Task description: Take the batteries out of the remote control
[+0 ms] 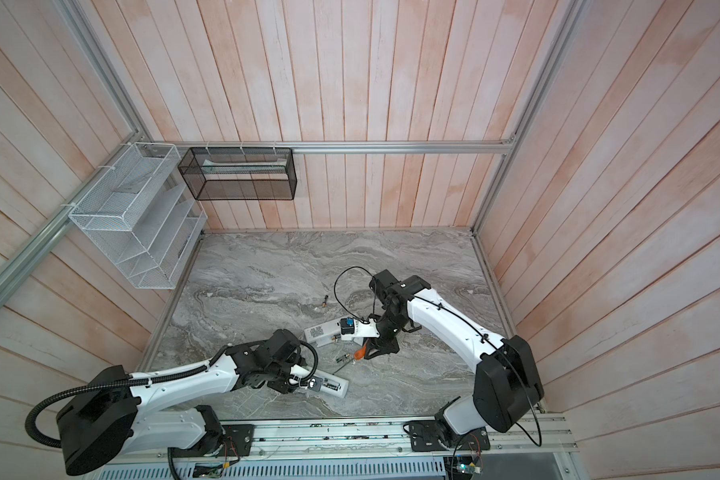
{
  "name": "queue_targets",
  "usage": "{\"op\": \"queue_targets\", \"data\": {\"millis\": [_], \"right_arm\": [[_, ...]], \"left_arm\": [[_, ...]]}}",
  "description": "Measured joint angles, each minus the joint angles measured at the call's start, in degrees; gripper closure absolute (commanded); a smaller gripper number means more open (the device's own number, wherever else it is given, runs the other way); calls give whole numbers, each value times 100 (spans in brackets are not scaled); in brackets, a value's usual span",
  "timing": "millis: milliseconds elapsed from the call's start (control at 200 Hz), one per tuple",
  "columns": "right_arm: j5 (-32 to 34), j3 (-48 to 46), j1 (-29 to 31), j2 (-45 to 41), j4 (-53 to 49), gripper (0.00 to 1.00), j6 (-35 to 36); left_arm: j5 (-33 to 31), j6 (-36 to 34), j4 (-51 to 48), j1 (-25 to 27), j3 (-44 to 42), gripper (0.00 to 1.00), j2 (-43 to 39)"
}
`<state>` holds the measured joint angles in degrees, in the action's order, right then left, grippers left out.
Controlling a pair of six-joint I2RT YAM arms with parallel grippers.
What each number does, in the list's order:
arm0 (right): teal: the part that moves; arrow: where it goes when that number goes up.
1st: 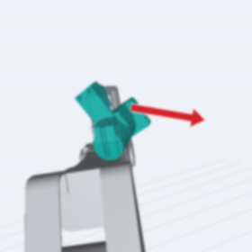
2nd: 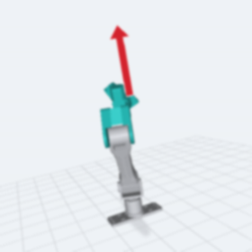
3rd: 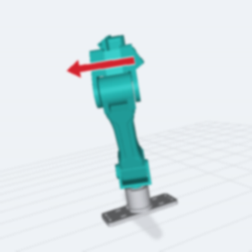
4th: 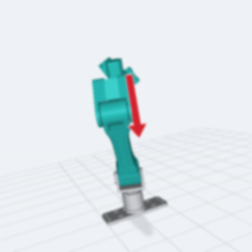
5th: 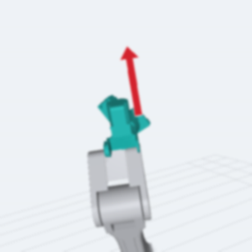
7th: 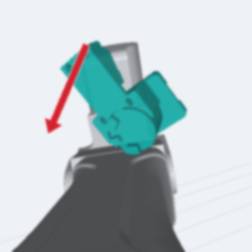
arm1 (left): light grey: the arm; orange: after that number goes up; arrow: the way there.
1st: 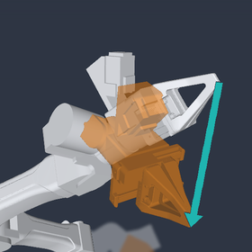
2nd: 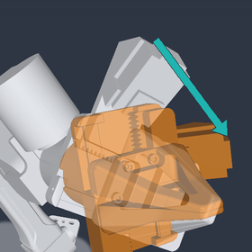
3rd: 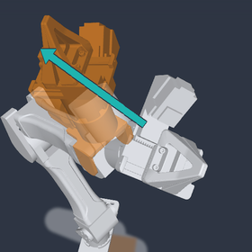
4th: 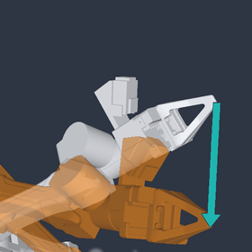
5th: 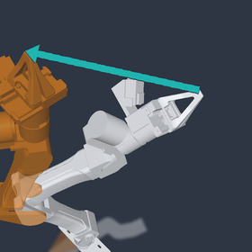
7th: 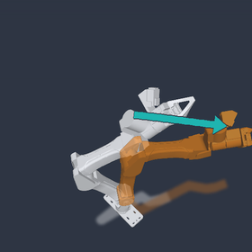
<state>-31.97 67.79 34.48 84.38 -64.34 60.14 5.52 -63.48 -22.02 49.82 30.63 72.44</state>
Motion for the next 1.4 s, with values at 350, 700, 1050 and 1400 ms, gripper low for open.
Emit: {"op": "queue_targets", "data": {"millis": [350,700,1050,1400], "right_arm": [[11,-382,216,-90,-39,100,-24],[-11,-636,223,-48,31,100,-236],[243,-109,693,420,-170,100,-1172],[1843,31,2282,-52,111,100,-2684]], "left_arm": [[0,-17,24,-7,-17,100,-13],[-2,-17,26,-7,-17,100,-13],[22,-17,-184,-46,9,100,-42],[472,629,-1670,-221,960,100,562]]}}
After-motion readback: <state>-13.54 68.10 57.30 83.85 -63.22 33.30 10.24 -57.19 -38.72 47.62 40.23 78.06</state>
